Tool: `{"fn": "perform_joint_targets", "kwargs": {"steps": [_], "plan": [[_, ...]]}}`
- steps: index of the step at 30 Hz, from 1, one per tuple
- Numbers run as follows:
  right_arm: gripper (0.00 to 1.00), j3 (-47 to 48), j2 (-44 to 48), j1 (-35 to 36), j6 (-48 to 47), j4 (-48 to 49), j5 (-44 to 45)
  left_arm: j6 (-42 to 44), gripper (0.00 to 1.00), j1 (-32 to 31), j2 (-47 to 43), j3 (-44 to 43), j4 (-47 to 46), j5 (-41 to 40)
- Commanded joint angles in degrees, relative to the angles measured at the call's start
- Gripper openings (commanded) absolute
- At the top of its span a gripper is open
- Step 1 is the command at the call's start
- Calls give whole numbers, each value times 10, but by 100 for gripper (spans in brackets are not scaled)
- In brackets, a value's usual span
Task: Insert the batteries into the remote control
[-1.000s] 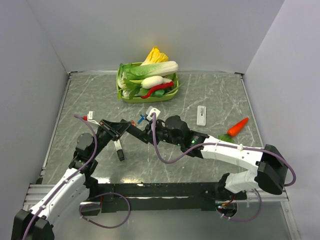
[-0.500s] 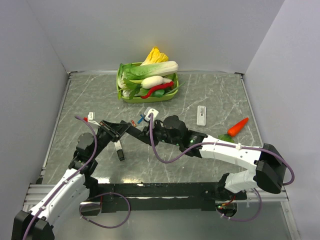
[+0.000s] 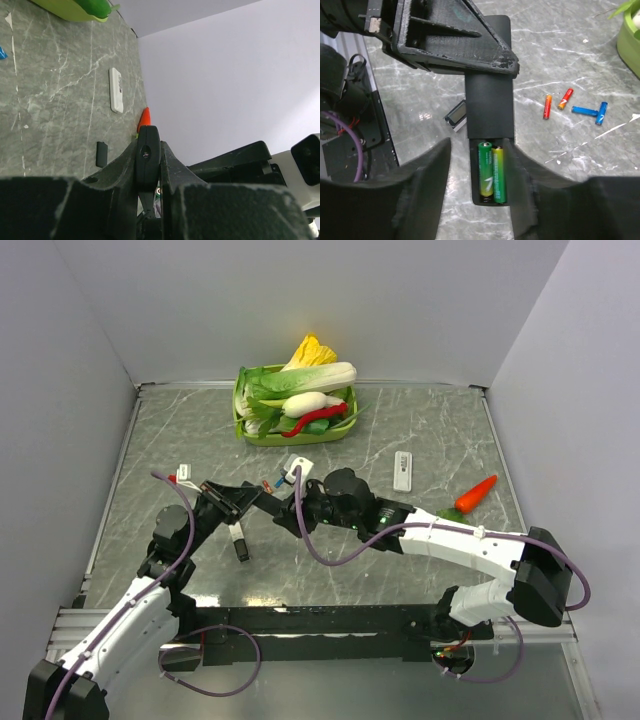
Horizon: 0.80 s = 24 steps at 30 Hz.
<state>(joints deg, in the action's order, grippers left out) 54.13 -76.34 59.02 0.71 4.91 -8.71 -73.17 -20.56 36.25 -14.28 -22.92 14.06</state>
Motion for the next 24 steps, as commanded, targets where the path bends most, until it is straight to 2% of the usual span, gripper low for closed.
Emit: {"fn": "perform_joint_targets", "kwargs": {"steps": [1,9,12,13,18,24], "plan": [[58,48,9,3,-38,-26,3,-20,1,-2,-3,-27,-44,23],[59,85,50,-1,-113,-102,-4,-17,1,-2,12,-34,-56,42],[54,104,61,-9,-122,-137,-4,-9,1,-2,14,-39,-54,49],[49,118,60,-12,-129,-163,-12,-8,1,-2,16,-40,-56,53],[48,159,42,-13,-158,-238,-56,0,1,-2,26,-51,-59,70],[42,158,26,-15,-147,-240,-55,8,1,-2,29,-60,-55,74]]}}
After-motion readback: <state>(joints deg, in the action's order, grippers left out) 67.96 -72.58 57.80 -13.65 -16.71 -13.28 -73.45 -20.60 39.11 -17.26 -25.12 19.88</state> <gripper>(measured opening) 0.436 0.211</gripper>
